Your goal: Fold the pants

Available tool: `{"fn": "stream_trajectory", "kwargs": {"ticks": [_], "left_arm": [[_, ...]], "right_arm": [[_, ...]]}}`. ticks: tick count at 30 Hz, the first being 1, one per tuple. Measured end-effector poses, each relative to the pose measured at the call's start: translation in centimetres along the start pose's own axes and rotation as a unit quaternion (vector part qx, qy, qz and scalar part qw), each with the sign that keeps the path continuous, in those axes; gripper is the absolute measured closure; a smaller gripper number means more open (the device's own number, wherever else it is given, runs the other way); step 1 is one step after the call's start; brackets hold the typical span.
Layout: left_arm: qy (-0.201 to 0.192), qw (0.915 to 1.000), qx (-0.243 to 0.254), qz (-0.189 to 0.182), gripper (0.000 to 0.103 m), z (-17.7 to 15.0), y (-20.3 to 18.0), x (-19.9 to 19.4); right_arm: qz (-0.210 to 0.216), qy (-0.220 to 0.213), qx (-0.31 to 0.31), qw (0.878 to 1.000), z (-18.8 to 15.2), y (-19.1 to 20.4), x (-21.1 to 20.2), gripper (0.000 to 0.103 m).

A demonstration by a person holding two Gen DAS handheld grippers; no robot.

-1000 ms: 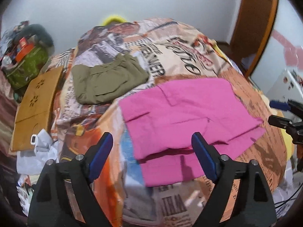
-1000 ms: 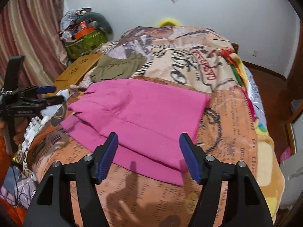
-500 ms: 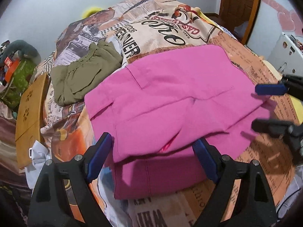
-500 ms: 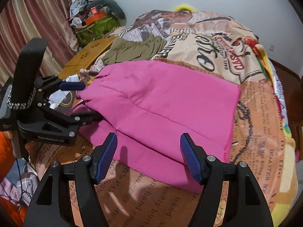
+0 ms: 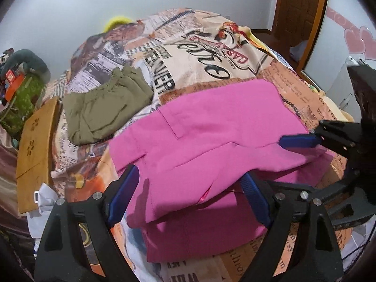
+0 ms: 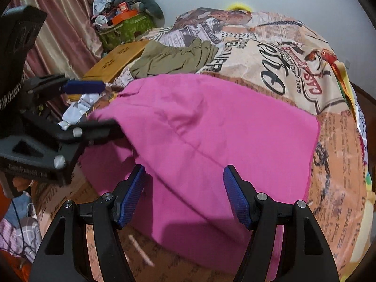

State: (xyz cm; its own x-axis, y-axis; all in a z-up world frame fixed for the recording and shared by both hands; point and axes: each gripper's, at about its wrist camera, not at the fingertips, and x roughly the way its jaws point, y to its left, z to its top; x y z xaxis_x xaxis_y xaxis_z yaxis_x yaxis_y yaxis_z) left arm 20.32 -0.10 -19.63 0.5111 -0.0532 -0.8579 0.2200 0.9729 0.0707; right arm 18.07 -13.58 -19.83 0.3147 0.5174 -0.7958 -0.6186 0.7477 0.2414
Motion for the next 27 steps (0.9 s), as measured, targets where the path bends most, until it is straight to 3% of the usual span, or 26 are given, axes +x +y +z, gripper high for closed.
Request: {"fn": "stream_trajectory", "kwargs": {"ticks": [5, 7, 10, 15, 17, 22, 27], "left_arm": [[0.011, 0.9999, 0.010, -0.005, 0.016, -0.7, -0.6, 1.0], [0.012, 0.9998, 0.012, -0.004, 0.016, -1.0, -0.9, 1.3], [0.002, 0.9995, 0.027, 0.017, 0.029, -1.4, -1.5, 1.6], [-0.008, 0.9972, 0.048, 0.057, 0.077, -1.4, -2.1, 1.5], [-0.016, 0.9973, 0.045, 0.056, 0.086, -1.2, -2.1, 0.8], [-0.038, 0.9976, 0.039, 0.043, 0.090, -1.1, -2.2, -1.6], [-0.033, 0.9985, 0.038, 0.021, 0.090, -2.2, -2.5, -2.6]], "right_arm": [[0.013, -0.005, -0.014, 1.000, 0.5, 0.1, 0.0, 0.086], [0.011, -0.005, -0.027, 1.000, 0.5, 0.4, 0.1, 0.094], [0.004, -0.020, -0.036, 0.999, 0.5, 0.7, -0.4, 0.096], [0.006, -0.048, -0.018, 0.999, 1.0, 0.2, -1.8, 0.097], [0.011, -0.049, -0.017, 0.999, 1.2, 0.4, -2.2, 0.097], [0.019, -0.054, -0.036, 0.998, 1.1, 1.5, -3.8, 0.098], [0.023, -0.049, -0.054, 0.997, 0.4, 2.4, -5.0, 0.098]]}}
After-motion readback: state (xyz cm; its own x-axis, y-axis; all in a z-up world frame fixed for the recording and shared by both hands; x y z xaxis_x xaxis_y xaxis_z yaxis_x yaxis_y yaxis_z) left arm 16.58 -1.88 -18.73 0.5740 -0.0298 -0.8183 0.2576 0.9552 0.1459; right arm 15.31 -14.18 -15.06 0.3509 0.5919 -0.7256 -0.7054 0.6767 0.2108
